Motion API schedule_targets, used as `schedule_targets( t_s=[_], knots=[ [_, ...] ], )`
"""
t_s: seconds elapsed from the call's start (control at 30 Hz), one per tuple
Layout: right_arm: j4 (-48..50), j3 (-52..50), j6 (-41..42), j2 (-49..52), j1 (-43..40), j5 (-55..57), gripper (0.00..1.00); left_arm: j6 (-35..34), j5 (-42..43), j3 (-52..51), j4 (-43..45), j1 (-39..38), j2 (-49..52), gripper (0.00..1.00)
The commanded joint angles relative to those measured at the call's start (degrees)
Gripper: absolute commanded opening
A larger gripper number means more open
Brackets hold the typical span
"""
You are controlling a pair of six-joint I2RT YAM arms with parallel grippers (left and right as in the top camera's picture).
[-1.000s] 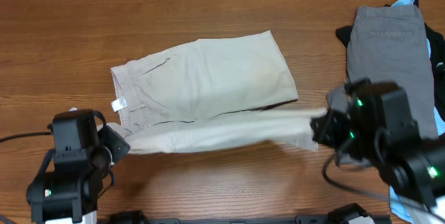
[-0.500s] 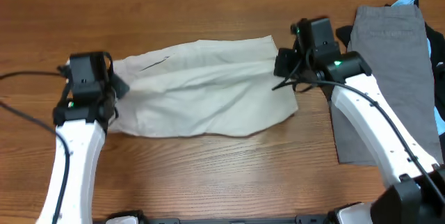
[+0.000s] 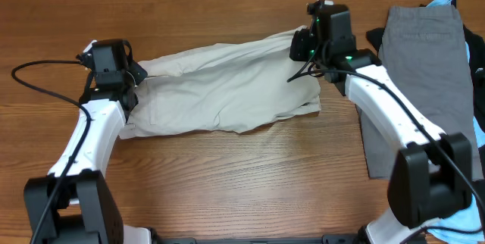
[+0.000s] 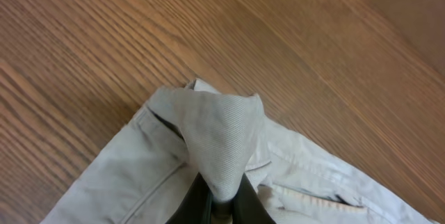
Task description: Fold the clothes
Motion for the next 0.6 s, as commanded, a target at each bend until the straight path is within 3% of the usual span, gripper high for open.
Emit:
schedule_targets(
  t_s=[0.0, 0.17, 0.2, 0.23, 0.27, 0.3, 0.37, 0.57],
  knots=[
    [2.38, 0.94, -0.79, 1.99, -1.18, 1.99, 0.04, -0.83, -3.3, 1.11, 2.6, 0.46, 2.38, 0.04],
    [3.76, 0.94, -0.72, 2.34, -1.2, 2.89, 0.04, -0.81, -3.1, 1.11, 4.83, 0.46, 3.04, 0.04],
    [3.82, 0.94, -0.72, 2.34, -1.22, 3.37, 0.1, -0.81, -3.08, 1.11, 5.77, 0.44, 3.04, 0.13],
    [3.8, 0.94, -0.63, 2.34, -1.25, 3.5, 0.24, -0.81, -3.04, 1.11, 6.23, 0.44, 3.04, 0.34],
    [3.65, 0.92, -0.57, 2.34, -1.25, 3.91, 0.68, -0.76, -2.47, 1.11, 6.95, 0.44, 3.04, 1.0],
    [3.45, 0.94, -0.59, 2.34, -1.25, 3.91, 0.86, -0.76, -2.19, 1.14, 7.04, 0.44, 3.04, 1.0],
    [3.02, 0.94, -0.59, 2.32, -1.25, 3.89, 0.99, -0.24, -1.92, 1.14, 6.99, 0.44, 3.04, 1.0],
    [-9.09, 3.91, -0.59, 0.68, -1.25, 1.49, 1.0, 8.17, 4.11, 1.25, 3.02, 0.46, 1.07, 1.0]
  ],
)
